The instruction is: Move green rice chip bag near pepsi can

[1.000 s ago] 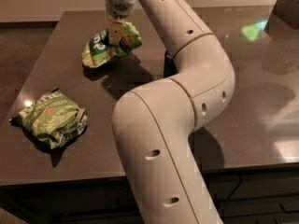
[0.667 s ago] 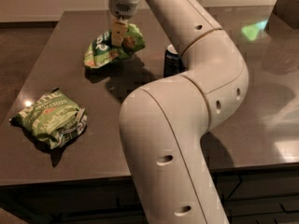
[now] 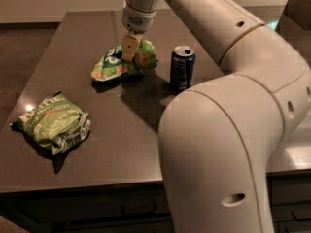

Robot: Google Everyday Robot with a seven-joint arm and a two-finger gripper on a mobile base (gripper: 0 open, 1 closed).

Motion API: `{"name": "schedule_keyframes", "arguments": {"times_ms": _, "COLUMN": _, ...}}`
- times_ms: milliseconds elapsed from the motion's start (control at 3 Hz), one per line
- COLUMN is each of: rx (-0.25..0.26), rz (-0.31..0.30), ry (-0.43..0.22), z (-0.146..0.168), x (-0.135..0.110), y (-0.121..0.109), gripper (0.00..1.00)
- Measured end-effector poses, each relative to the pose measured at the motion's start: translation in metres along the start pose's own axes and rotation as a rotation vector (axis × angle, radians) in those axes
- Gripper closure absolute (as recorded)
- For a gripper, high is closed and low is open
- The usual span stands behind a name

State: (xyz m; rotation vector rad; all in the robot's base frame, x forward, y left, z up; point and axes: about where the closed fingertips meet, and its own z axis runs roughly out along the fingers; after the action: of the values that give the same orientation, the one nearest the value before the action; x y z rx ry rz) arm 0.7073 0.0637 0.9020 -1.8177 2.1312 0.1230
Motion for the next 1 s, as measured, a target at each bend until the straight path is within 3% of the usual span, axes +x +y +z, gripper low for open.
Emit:
{"name": "schedule_keyframes", "arguments": {"times_ms": 333, "rx": 0.006, "rz": 0.076, "ry": 0.009, "z": 0.000, "x": 0.015, "y": 0.014, "gripper": 0.82}}
{"name": "schedule_keyframes", "arguments": {"times_ms": 667, "rx": 0.017, "rz": 0.147, "ry": 0.015, "z": -0.002, "x": 0.031, "y": 0.030, "gripper": 0.51}}
{"name": "schedule_keyframes", "arguments": {"times_ms": 1000, "rx": 0.029, "rz": 0.175, "ry": 0.016, "z": -0.003, "x": 0.038, "y": 0.037, "gripper": 0.27}}
